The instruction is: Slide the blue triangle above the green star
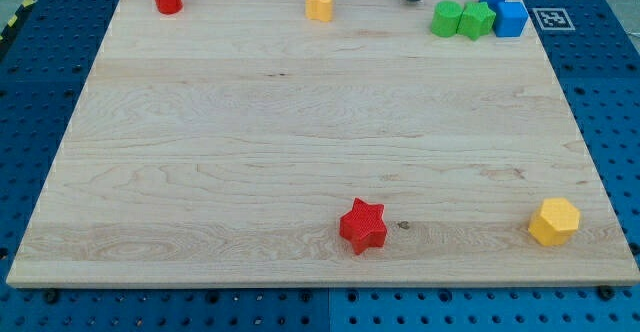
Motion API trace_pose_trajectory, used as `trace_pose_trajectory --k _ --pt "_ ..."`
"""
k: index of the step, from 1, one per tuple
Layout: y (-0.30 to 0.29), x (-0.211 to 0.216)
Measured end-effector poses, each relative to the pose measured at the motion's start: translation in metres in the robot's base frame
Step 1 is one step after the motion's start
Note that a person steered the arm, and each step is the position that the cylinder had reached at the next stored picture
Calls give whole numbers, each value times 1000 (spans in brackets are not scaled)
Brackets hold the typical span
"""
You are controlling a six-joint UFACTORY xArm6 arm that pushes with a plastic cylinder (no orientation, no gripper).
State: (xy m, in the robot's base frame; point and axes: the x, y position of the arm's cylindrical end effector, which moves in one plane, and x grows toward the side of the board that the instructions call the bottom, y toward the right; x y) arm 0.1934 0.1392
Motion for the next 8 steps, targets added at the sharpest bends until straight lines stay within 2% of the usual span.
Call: trace_pose_trajectory --k 7,8 --pt "144 -2" --pt "180 -2"
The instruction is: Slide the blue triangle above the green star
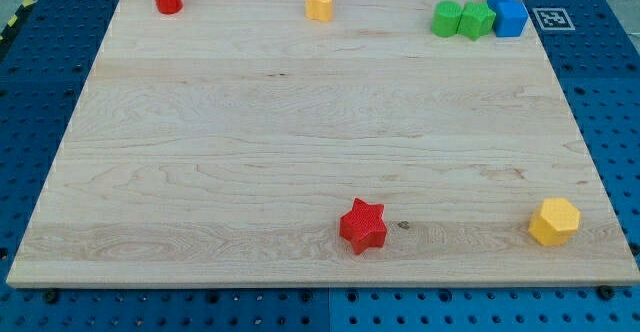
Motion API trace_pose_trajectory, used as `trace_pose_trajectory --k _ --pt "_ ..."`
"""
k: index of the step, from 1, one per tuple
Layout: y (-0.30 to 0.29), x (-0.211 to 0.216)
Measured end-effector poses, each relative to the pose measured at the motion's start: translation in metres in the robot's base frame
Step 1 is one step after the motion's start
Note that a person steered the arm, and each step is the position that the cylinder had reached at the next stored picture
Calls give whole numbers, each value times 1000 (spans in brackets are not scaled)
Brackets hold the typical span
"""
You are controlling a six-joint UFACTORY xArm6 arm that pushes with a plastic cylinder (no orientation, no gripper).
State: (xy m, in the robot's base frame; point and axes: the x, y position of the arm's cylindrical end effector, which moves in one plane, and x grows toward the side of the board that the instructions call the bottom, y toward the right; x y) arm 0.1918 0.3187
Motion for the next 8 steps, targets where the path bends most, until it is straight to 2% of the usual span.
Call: trace_pose_trajectory --k 1,2,5,8 --pt "27 2" --pt "25 3" --pt "-5 18" --pt "-69 18"
